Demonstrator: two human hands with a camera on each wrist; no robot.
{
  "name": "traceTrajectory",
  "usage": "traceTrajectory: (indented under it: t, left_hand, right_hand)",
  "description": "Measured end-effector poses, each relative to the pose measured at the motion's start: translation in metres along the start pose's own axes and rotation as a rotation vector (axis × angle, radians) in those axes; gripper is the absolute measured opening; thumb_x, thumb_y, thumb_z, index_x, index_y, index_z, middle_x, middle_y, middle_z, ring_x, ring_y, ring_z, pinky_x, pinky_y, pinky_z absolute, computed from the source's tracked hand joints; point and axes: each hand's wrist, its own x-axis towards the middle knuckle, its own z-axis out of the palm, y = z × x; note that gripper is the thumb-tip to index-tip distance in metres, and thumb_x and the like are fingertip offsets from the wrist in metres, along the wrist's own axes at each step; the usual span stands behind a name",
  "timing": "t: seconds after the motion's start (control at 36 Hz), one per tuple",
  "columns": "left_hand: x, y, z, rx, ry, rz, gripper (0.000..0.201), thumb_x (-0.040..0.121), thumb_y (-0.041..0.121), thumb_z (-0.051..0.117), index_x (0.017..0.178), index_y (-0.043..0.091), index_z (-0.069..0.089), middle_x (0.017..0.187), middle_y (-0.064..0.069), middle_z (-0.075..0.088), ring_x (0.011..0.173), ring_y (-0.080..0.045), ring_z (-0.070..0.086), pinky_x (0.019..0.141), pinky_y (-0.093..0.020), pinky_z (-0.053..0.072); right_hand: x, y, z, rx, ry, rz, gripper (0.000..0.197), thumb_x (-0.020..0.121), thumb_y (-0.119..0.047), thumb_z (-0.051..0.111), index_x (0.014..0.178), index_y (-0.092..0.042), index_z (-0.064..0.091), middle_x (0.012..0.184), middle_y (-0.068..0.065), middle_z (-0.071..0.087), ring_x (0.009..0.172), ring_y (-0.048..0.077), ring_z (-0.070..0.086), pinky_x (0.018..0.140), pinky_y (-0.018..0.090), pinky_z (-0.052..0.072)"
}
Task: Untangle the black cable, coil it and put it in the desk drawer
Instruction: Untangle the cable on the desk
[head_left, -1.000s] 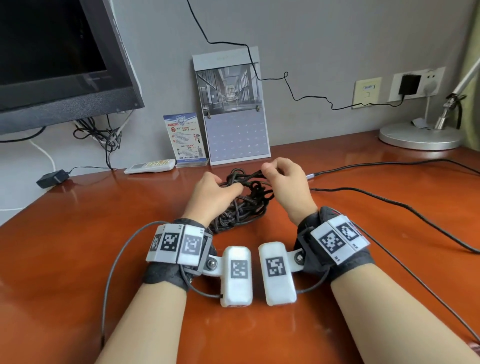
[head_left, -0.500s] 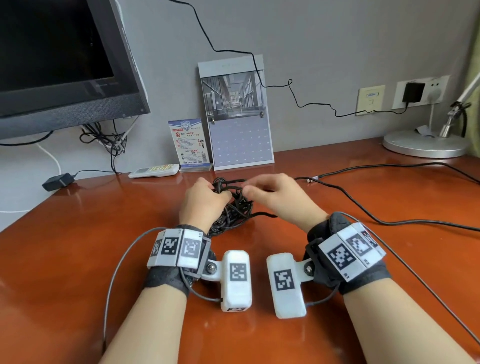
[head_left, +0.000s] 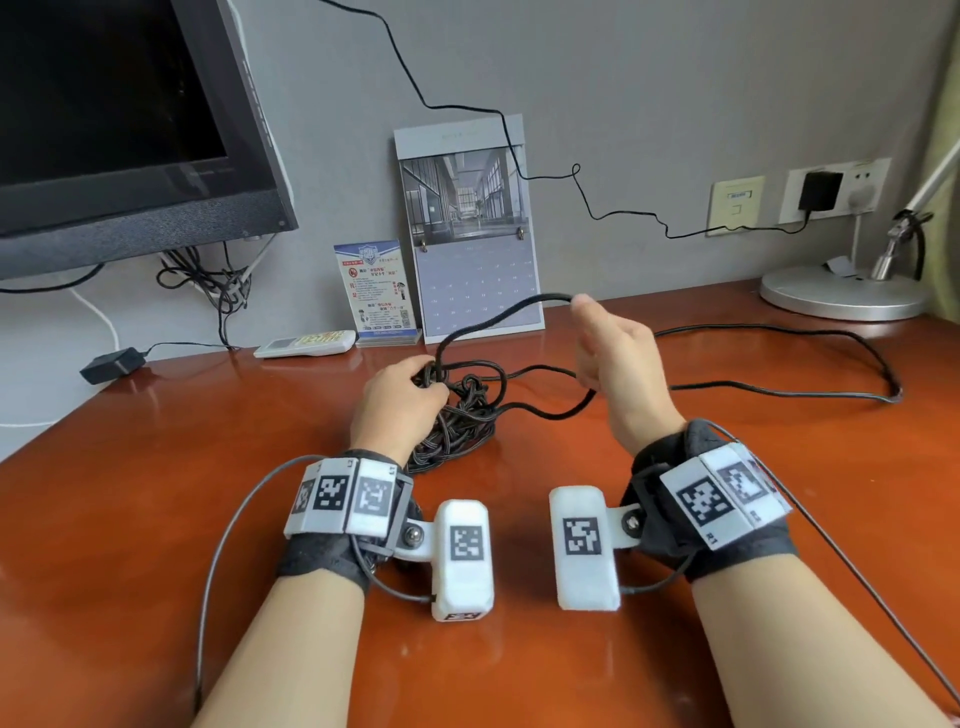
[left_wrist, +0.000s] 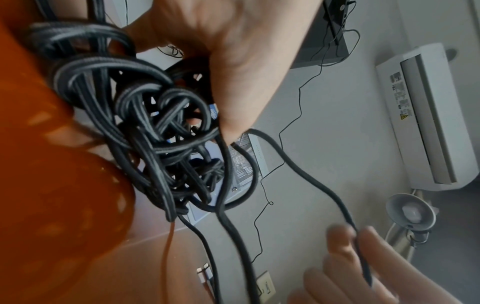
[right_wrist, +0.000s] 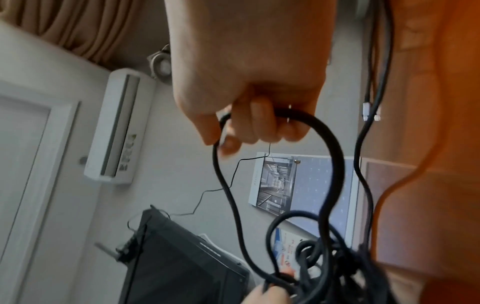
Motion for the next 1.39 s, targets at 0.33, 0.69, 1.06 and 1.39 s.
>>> traceTrajectory:
  t: [0.33, 0.69, 1.06, 1.39]
  left_hand:
    - [0.002, -0.004, -0.005, 0.029, 0.012, -0.039, 0.031, 0.087, 0.021, 0.053, 0.115, 0.03, 0.062, 0.08, 0.014, 0.059, 0.068, -0.023, 0.063, 0.07, -0.04, 0.057]
    - [0.012, -0.027, -0.026, 0.065, 0.112, -0.124, 0.021, 0.088, 0.018, 0.053, 0.104, 0.028, 0.062, 0.075, 0.006, 0.058, 0.066, -0.011, 0.053, 0.063, -0.029, 0.043]
    - [0.014, -0.034, -0.033, 0.094, 0.182, -0.199, 0.037, 0.087, 0.025, 0.052, 0.123, 0.03, 0.06, 0.094, -0.001, 0.063, 0.086, -0.027, 0.062, 0.079, -0.041, 0.054]
    - [0.012, -0.034, -0.033, 0.084, 0.178, -0.203, 0.03, 0.086, 0.025, 0.053, 0.113, 0.029, 0.064, 0.092, -0.002, 0.067, 0.085, -0.028, 0.063, 0.077, -0.04, 0.054]
  right_hand:
    - [0.005, -0.01, -0.004, 0.057, -0.209, 0.201, 0.024, 0.083, -0.015, 0.035, 0.06, -0.013, 0.039, 0.051, 0.0, 0.035, 0.044, 0.014, 0.021, 0.043, 0.022, 0.017]
    - [0.007, 0.0, -0.008, 0.028, -0.191, 0.202, 0.033, 0.095, -0.01, 0.034, 0.063, -0.013, 0.042, 0.045, -0.004, 0.034, 0.037, 0.009, 0.027, 0.046, 0.026, 0.027]
    - [0.006, 0.005, -0.019, -0.083, -0.46, 0.258, 0.034, 0.099, -0.003, 0.03, 0.088, -0.011, 0.061, 0.061, -0.003, 0.051, 0.044, 0.009, 0.038, 0.046, 0.022, 0.041]
    - [0.012, -0.002, -0.027, 0.412, -0.149, 0.281, 0.053, 0.098, -0.051, 0.034, 0.055, -0.022, 0.025, 0.05, -0.006, 0.014, 0.041, 0.01, 0.011, 0.038, 0.021, 0.011]
